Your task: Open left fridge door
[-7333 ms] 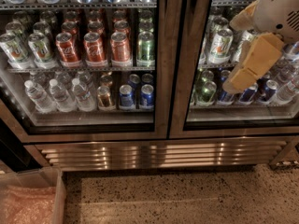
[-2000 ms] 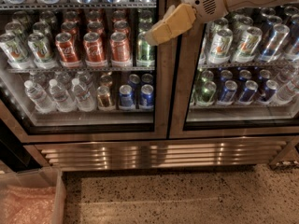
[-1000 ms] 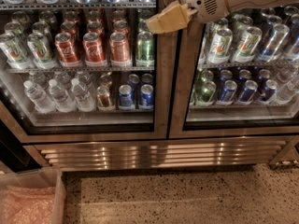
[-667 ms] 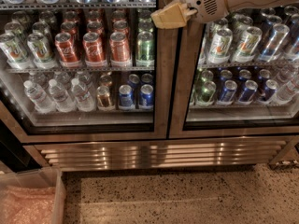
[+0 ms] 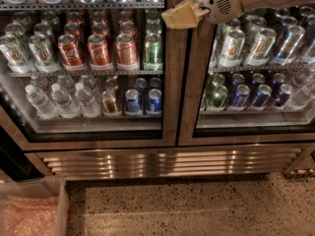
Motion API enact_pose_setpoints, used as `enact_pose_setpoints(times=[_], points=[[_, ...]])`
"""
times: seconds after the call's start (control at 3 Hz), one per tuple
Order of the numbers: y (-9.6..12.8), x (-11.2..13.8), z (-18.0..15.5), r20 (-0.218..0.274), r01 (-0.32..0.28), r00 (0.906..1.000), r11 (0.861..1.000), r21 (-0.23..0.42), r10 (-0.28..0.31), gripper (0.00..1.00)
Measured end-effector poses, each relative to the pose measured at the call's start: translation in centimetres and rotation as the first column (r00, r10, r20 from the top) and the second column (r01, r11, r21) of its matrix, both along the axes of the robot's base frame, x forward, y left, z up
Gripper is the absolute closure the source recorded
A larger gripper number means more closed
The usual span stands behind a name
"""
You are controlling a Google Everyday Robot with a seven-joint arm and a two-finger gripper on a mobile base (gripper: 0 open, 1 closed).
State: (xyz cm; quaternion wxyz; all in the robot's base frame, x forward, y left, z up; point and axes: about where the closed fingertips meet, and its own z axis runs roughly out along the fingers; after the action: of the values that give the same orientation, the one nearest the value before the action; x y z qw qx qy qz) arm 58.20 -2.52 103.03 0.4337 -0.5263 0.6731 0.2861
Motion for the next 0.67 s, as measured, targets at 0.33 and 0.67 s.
enact_pose_setpoints(times=[0.33,0.67], points=[[-0.47,0.37,0.16,0.0,0.0,1.0,1.0,0.0,0.0,1.0],[-0.81,0.68,0.23,0.0,0.0,1.0,1.0,0.0,0.0,1.0]])
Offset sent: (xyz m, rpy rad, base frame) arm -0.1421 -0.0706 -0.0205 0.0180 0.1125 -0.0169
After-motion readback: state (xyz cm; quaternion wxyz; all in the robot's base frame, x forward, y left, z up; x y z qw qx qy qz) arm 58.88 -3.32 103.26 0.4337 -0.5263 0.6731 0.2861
